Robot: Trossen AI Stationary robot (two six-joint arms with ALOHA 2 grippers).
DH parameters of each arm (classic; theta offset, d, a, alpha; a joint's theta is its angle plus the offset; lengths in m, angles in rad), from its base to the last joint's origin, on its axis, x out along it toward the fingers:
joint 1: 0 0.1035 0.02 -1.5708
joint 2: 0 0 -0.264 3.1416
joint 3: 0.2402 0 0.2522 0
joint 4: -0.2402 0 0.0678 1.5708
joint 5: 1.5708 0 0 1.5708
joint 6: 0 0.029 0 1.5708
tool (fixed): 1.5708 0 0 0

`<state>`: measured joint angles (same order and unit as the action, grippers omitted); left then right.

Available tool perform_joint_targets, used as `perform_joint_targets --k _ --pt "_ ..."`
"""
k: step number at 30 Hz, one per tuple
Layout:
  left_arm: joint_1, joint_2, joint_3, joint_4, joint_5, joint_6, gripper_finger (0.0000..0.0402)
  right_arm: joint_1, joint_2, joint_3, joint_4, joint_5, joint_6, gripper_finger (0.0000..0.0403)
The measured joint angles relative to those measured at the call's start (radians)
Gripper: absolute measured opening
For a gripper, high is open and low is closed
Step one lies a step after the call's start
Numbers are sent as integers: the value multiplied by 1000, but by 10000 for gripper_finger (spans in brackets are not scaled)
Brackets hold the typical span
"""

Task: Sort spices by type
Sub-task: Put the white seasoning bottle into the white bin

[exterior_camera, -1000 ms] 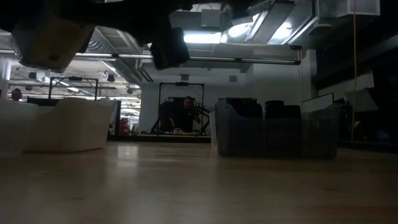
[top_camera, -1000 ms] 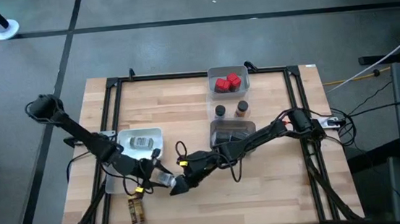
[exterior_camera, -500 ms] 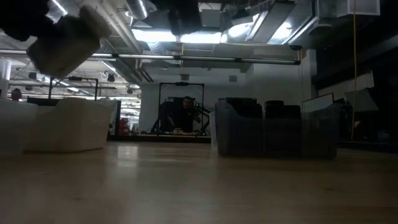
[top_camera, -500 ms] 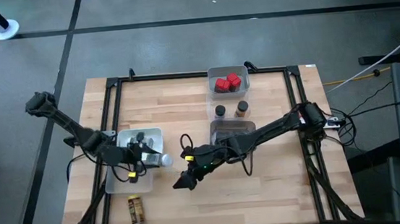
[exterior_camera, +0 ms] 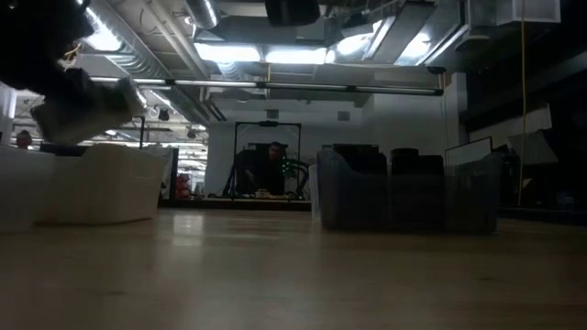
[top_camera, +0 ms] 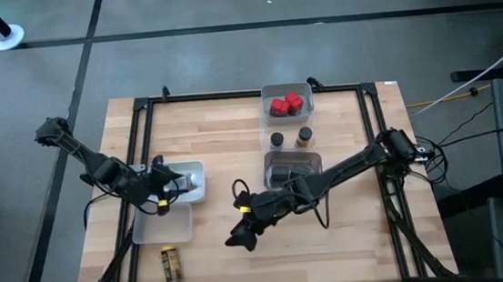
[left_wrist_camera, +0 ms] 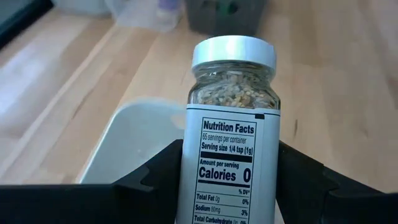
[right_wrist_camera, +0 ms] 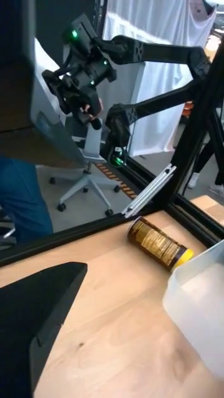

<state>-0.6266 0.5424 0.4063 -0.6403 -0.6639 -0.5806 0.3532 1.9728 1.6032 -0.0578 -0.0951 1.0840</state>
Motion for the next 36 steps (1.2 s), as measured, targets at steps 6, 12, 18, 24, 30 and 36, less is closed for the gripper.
perform_joint_targets --k 6,12,18,24,30,36 --pt "0 12 -8 -90 18 -106 187 26 -1 0 -3 27 -24 260" --pt "0 30 -9 -24 -4 -122 187 36 -1 0 -15 75 -50 260" --pt "0 50 -80 150 -156 -160 187 40 -1 0 -23 132 -114 260" --pt "0 64 -215 392 -221 -178 187 53 -1 0 -22 149 -151 260" --pt "0 64 -294 534 -279 -171 187 60 -1 0 -21 167 -194 260" --pt "0 62 -353 581 -331 -231 187 62 -1 0 -22 194 -231 260"
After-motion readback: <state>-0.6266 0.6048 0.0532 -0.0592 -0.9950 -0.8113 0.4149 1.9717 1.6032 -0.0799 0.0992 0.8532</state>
